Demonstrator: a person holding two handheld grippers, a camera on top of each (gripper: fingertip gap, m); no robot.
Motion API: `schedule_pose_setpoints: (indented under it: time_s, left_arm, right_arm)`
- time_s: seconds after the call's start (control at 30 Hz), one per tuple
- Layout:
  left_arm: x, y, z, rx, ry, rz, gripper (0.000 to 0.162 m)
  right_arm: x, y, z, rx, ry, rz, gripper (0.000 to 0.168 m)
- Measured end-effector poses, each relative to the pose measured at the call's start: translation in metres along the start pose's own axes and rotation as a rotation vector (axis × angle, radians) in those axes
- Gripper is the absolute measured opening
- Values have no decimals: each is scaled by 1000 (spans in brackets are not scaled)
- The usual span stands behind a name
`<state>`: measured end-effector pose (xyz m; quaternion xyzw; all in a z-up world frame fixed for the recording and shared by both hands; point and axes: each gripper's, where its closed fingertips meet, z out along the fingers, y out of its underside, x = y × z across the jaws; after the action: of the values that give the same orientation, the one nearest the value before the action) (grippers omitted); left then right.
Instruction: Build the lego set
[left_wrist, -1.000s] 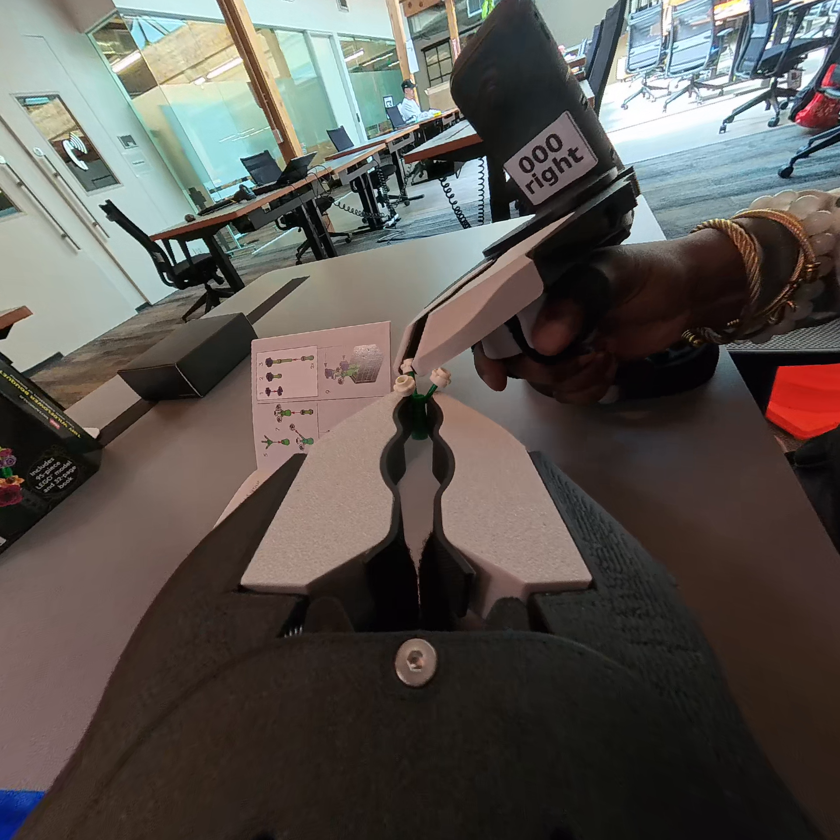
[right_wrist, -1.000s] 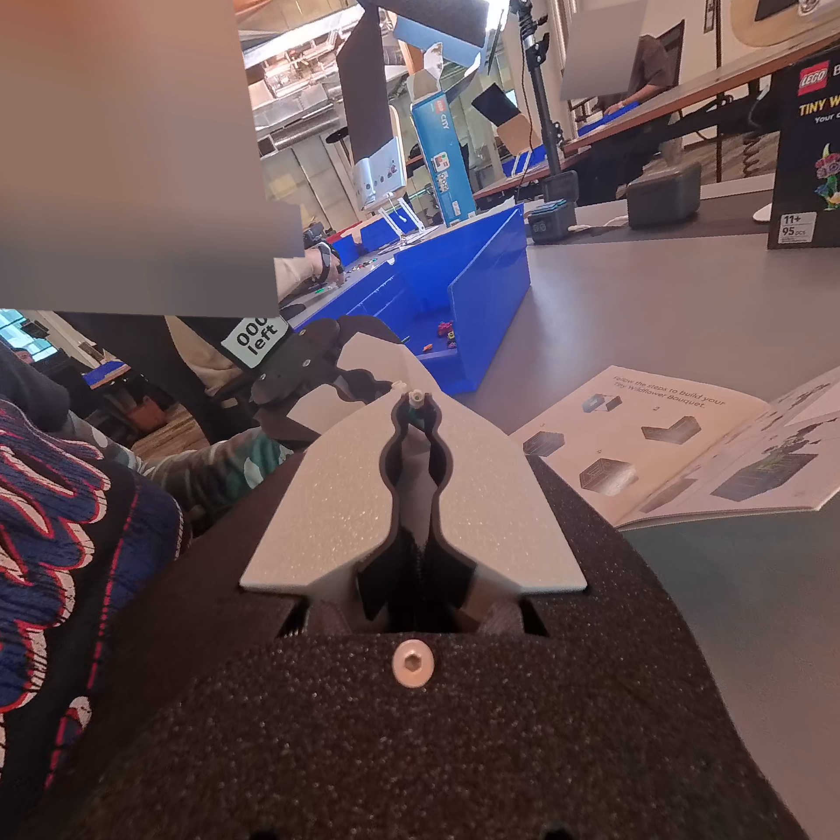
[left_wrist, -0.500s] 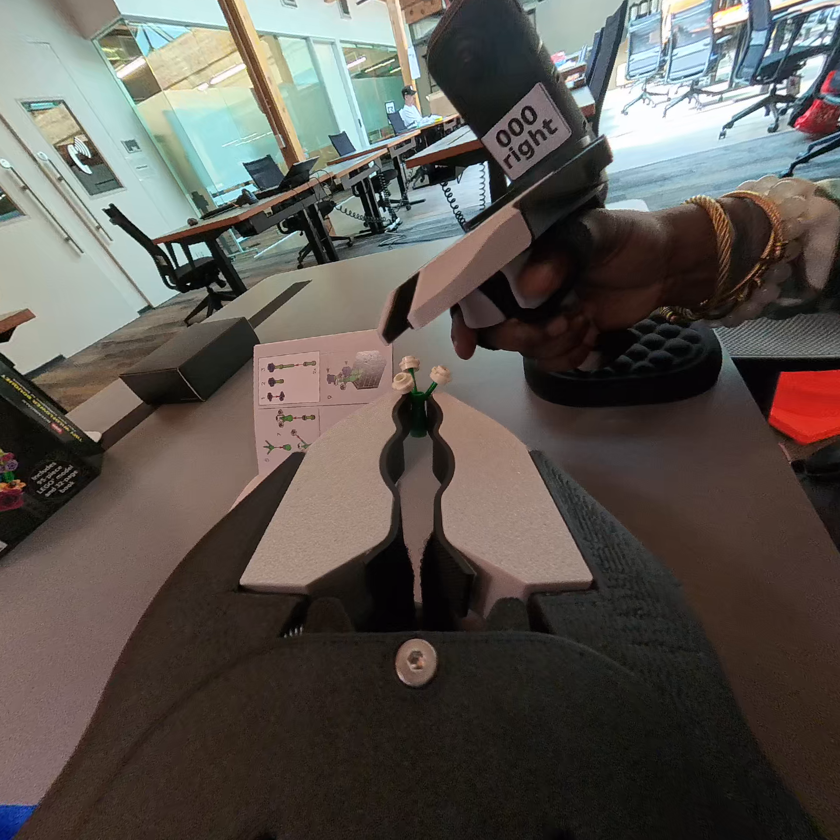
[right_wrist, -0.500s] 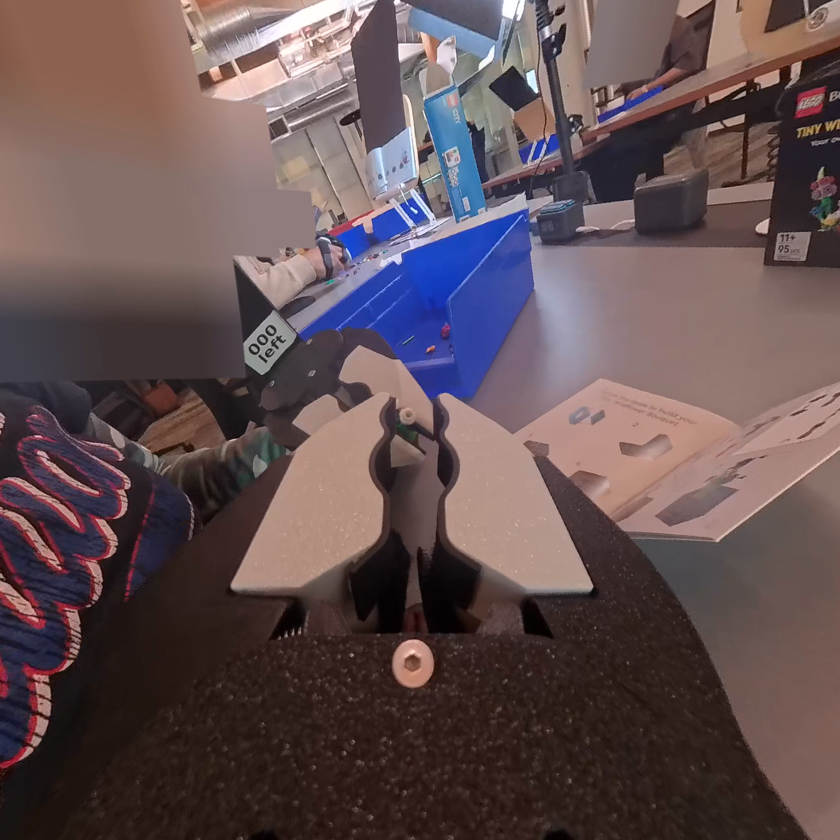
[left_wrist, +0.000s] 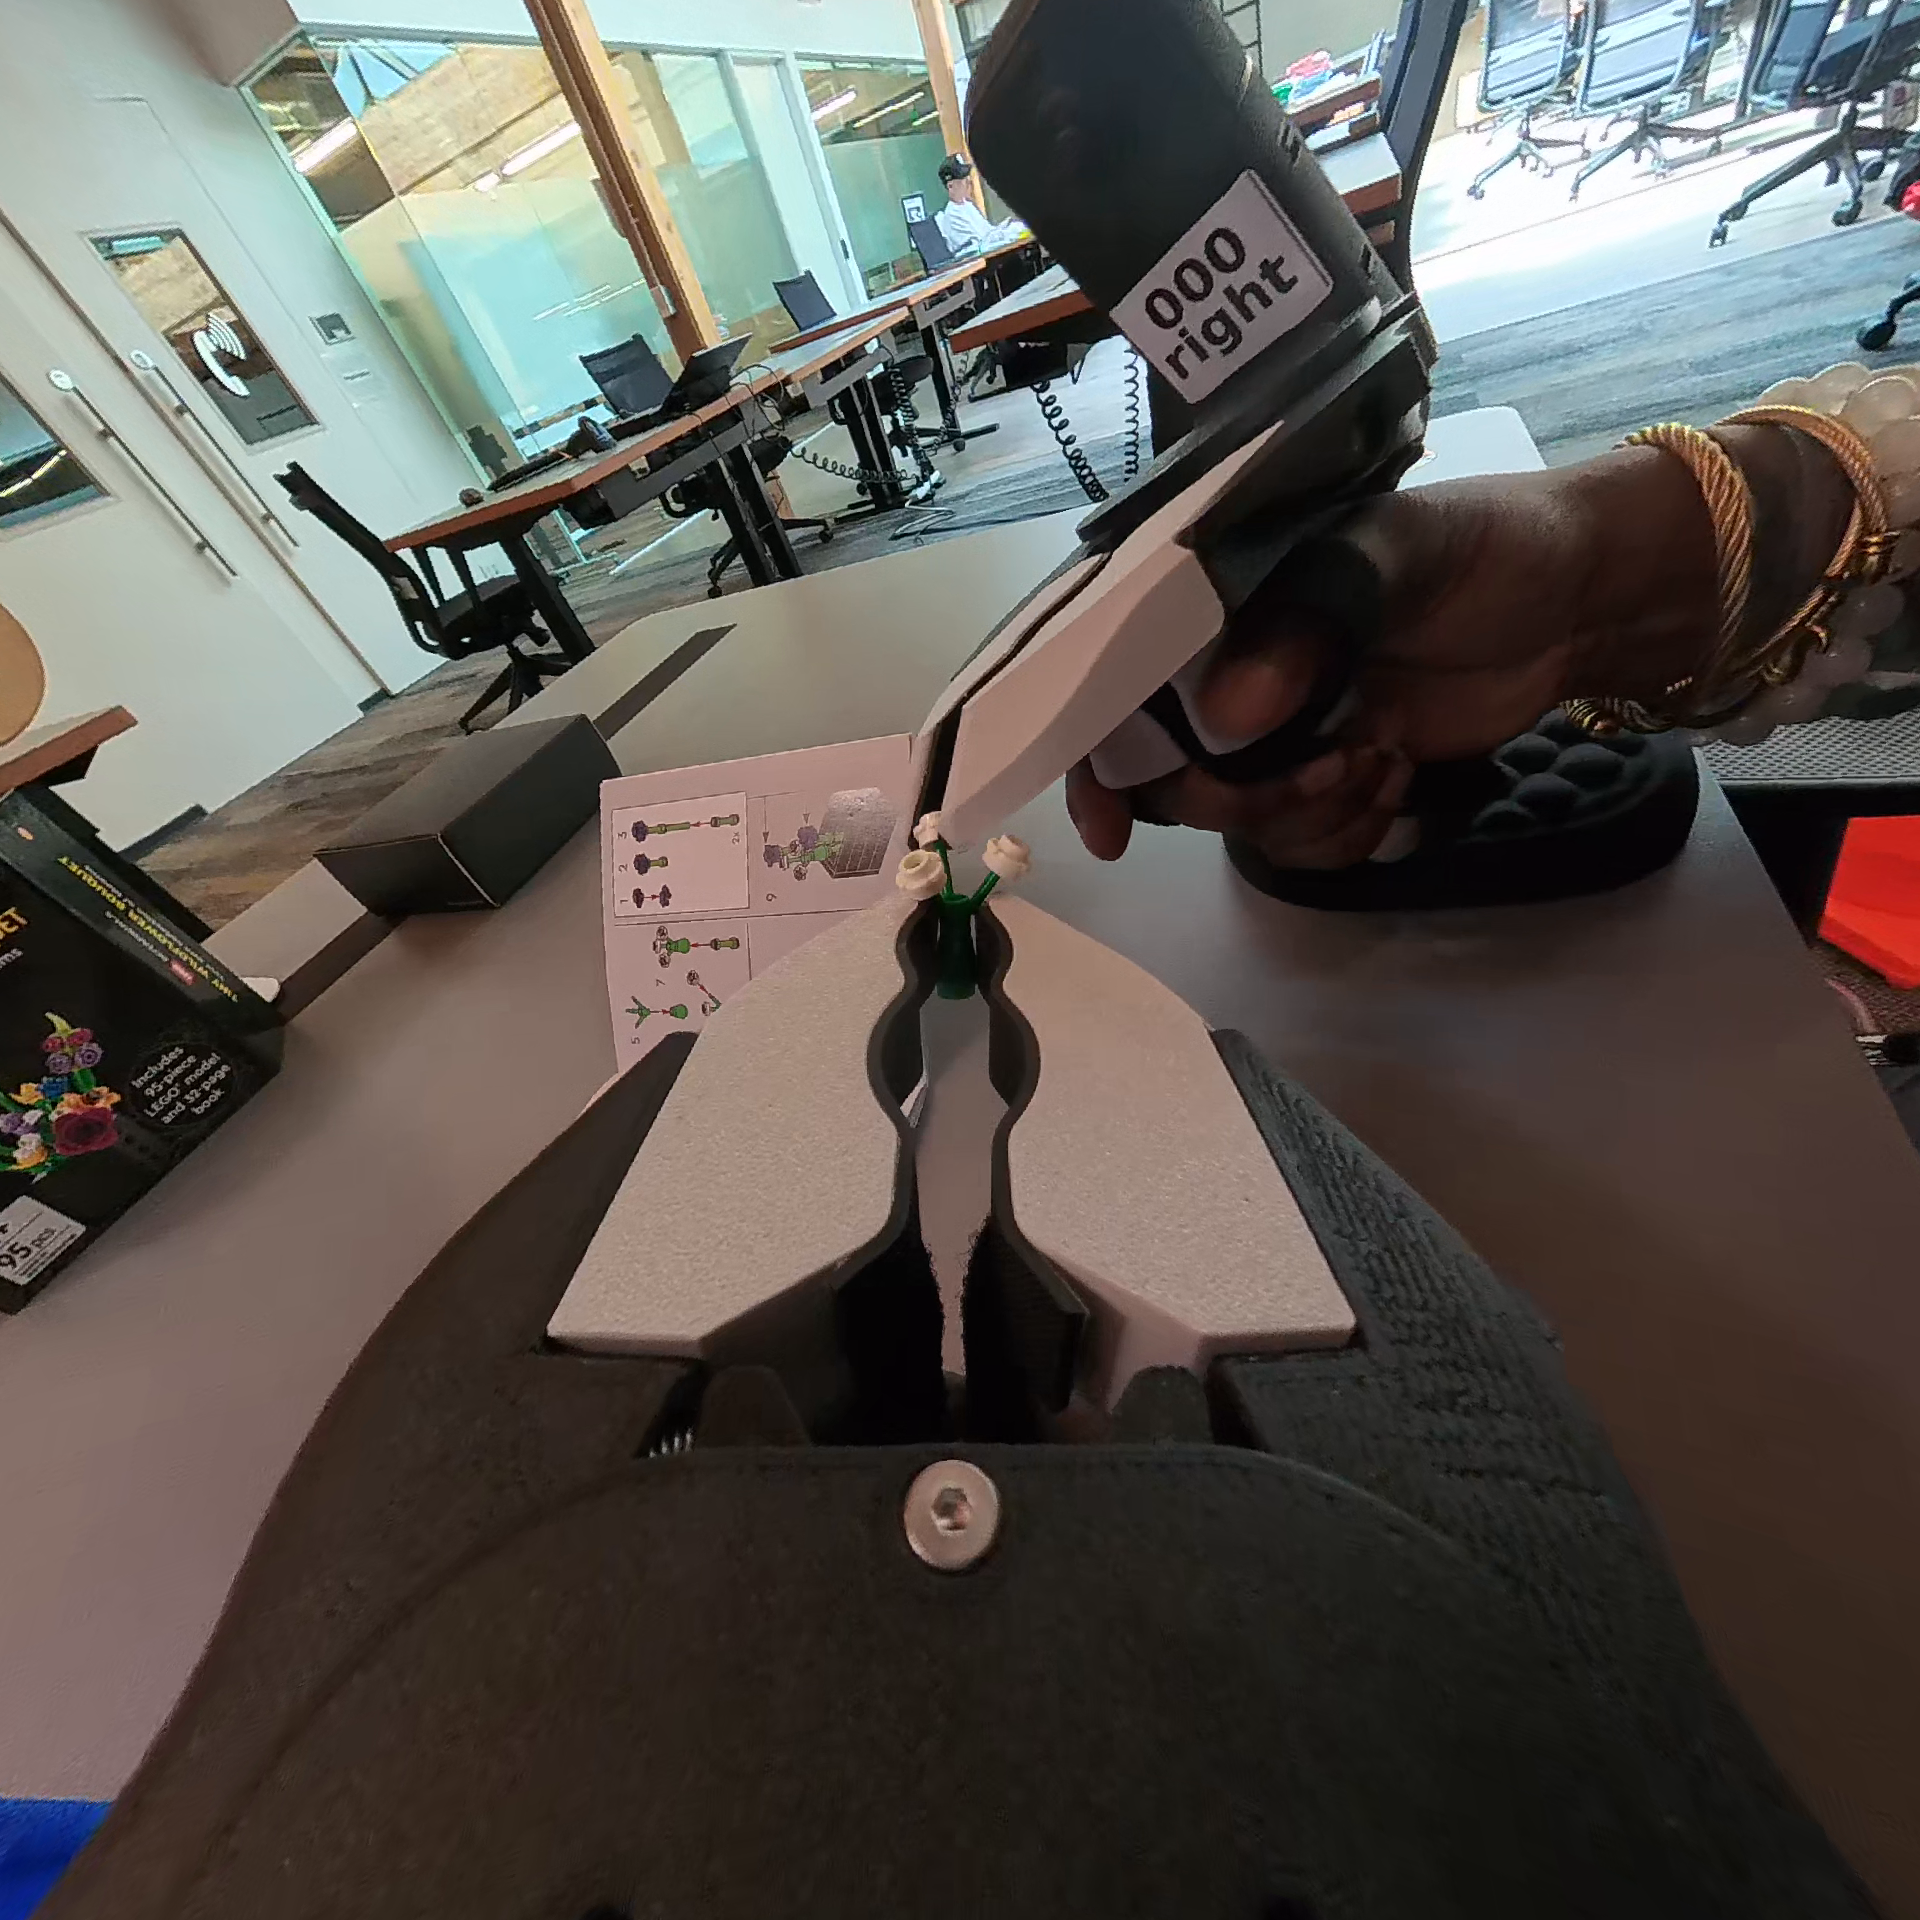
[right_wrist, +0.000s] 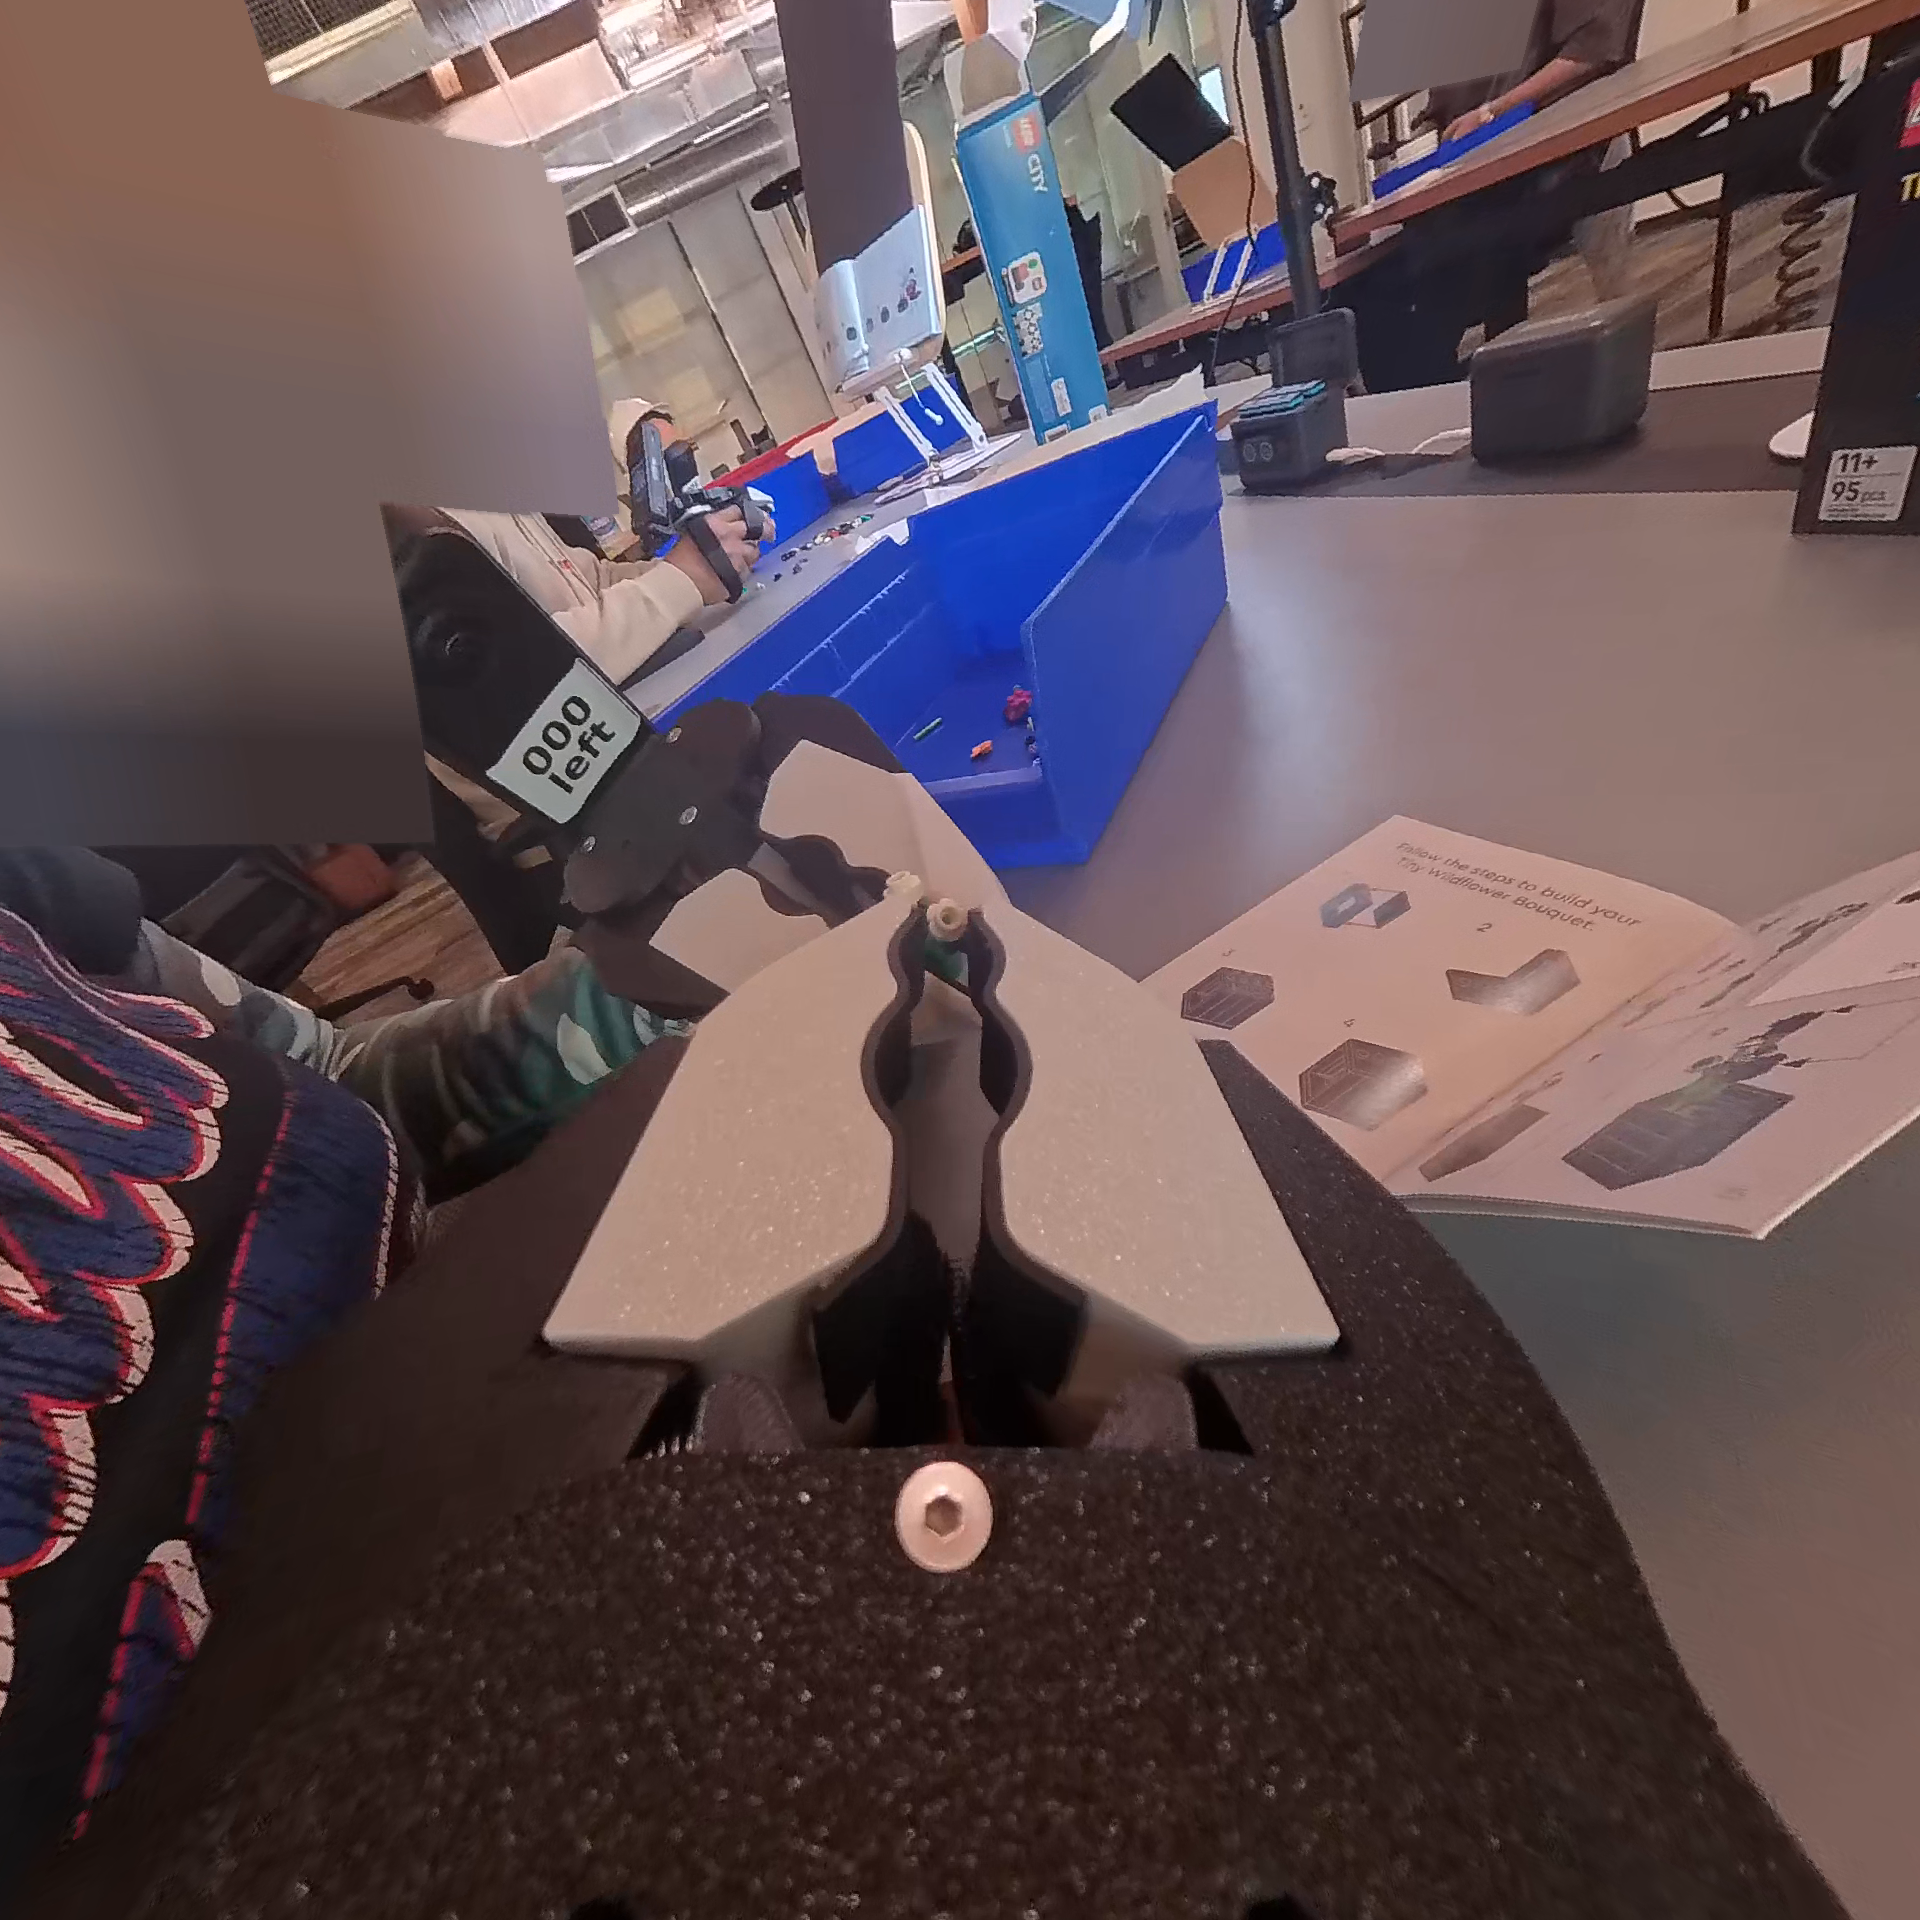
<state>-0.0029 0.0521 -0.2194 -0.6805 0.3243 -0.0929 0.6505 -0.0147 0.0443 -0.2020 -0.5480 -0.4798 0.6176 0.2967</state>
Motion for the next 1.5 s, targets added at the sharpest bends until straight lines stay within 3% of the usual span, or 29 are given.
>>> schedule_pose_setpoints:
  time_s: [0.4, 0.7, 0.87, 1.1, 1.23, 1.5]
  left_arm:
    - [-5, 1, 2, 9, -38, 6, 21]
    - [-54, 3, -11, 49, -310, -161, 67]
    - [-63, 6, -16, 71, -315, -283, 68]
    - [-50, 11, -7, 12, -254, -189, 66]
    - [-32, 7, -1, -2, -186, -70, 40]
    - [-11, -5, 8, 39, -107, -17, 24]
  right_arm:
    - [4, -6, -3, 27, 0, 42, 8]
    - [27, -27, -27, 103, 84, 41, 7]
    - [41, -31, -41, 116, 156, 24, 7]
    - [45, -31, -49, 144, 159, 73, 7]
    - [37, -26, -41, 119, 111, 102, 7]
    - [17, -15, -19, 50, 8, 119, 7]
